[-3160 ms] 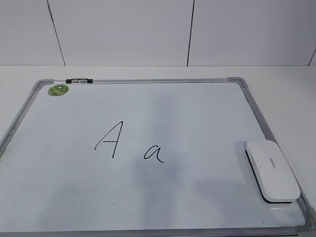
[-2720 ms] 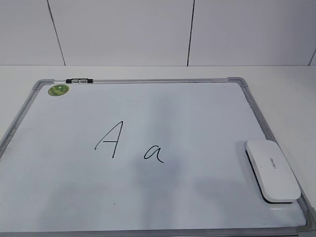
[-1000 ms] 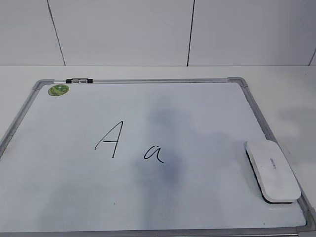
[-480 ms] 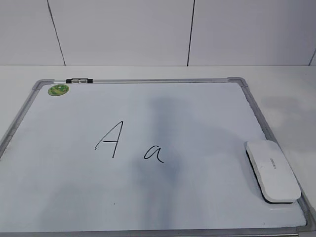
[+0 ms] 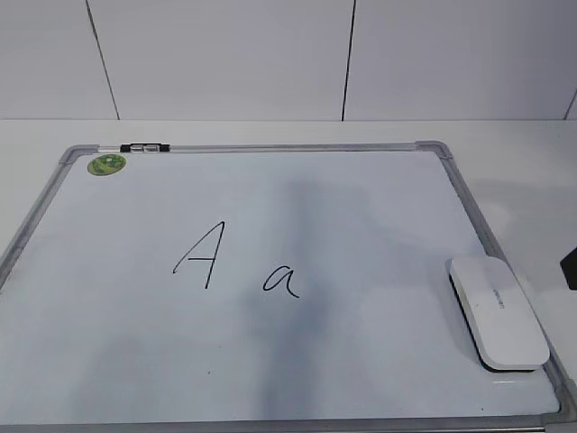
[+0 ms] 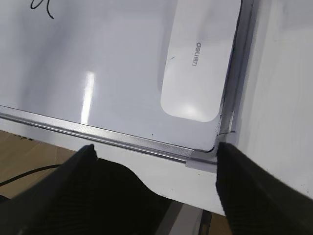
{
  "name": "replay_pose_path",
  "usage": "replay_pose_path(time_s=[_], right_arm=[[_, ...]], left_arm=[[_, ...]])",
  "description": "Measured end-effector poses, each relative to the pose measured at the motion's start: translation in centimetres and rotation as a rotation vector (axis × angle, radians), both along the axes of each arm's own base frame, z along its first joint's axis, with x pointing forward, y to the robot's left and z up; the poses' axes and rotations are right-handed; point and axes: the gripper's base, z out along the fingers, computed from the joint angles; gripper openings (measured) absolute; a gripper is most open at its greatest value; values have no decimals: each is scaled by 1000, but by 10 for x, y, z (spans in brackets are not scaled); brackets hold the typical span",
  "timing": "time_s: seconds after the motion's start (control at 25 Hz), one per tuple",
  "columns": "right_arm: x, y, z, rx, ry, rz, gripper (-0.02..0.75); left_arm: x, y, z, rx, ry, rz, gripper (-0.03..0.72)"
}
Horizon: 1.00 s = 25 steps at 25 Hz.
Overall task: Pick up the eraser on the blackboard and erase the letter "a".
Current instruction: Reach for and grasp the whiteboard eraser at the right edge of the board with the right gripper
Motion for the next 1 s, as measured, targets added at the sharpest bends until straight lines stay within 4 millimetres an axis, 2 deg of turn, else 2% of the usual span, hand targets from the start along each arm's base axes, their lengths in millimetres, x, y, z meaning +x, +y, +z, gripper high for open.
replay_pose_path(time_s=[0.56, 1.0], right_arm=[[24, -1, -31, -67, 140, -22, 589], [42, 31, -52, -173, 164, -25, 589]], left_arm=[[0, 0, 0, 0, 0, 0, 389], [0, 0, 0, 0, 0, 0, 402]])
